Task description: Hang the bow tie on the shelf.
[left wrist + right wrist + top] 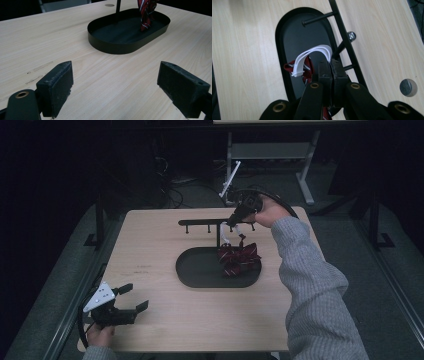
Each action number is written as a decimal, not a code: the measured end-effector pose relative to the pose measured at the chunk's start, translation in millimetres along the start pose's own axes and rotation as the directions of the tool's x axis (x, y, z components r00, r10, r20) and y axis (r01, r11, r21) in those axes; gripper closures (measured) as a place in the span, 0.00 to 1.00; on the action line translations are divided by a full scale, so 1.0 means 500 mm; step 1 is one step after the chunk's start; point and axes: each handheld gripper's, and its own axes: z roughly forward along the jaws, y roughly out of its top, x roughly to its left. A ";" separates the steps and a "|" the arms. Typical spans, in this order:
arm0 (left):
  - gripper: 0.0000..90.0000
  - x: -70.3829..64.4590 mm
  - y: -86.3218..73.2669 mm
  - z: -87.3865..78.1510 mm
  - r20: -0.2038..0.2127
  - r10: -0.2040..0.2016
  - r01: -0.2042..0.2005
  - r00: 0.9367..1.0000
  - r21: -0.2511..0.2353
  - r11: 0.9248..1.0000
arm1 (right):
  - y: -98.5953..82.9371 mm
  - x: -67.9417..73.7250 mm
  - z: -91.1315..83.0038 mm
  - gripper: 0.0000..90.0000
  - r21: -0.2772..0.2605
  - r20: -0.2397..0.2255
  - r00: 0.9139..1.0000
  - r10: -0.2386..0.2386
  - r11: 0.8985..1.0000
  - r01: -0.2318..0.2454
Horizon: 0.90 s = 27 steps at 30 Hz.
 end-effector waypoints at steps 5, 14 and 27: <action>0.15 0.000 0.000 0.000 0.001 0.000 0.000 1.000 0.000 1.000 | -0.005 -0.009 0.002 0.97 0.002 0.001 1.000 0.016 1.000 -0.016; 0.15 0.000 0.000 0.000 0.000 0.005 -0.005 1.000 0.004 1.000 | -0.017 -0.023 0.004 0.97 0.004 0.007 0.999 0.044 0.999 -0.044; 0.15 -0.001 0.001 0.000 0.000 0.010 -0.010 1.000 0.007 1.000 | -0.031 -0.034 0.010 0.97 0.004 0.010 0.998 0.068 0.998 -0.068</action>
